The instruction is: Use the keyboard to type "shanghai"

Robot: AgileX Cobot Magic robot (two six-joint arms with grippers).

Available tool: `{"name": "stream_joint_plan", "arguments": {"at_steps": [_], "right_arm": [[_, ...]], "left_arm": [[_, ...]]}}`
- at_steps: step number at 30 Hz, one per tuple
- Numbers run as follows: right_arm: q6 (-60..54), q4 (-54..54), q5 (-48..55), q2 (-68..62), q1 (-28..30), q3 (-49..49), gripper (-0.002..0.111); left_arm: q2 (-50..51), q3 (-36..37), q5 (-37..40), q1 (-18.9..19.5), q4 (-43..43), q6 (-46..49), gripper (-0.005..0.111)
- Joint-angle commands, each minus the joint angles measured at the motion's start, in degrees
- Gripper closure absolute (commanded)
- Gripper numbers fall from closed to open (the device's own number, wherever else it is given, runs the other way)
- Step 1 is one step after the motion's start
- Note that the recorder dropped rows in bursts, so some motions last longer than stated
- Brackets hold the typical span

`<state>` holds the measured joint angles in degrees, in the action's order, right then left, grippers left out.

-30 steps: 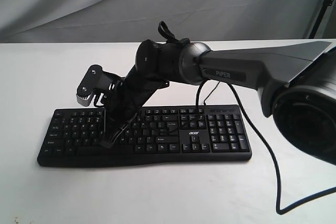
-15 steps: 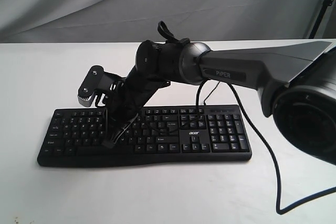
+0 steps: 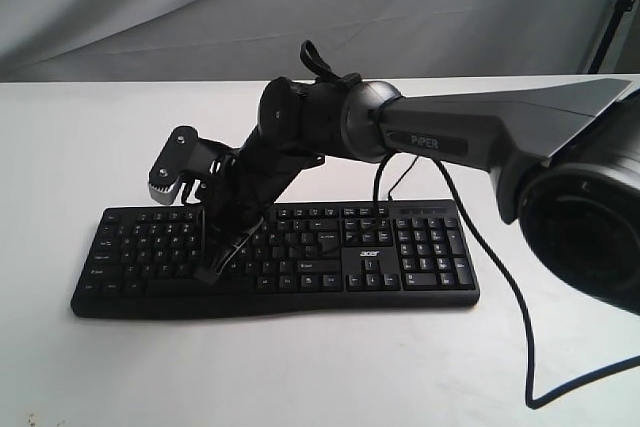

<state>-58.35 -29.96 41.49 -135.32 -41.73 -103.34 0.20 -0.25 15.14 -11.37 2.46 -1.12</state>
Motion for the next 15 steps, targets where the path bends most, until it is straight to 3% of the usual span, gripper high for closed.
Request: {"name": "stream_joint_plan", "arguments": {"at_steps": [1, 15], "right_arm": [[0.2, -0.4, 0.5, -0.5, 0.6, 0.3, 0.108], [0.2, -0.4, 0.3, 0.5, 0.6, -0.1, 0.108]], "left_arm": [[-0.2, 0.2, -0.3, -0.2, 0.0, -0.2, 0.107], [-0.2, 0.2, -0.3, -0.2, 0.0, -0.2, 0.107]]}}
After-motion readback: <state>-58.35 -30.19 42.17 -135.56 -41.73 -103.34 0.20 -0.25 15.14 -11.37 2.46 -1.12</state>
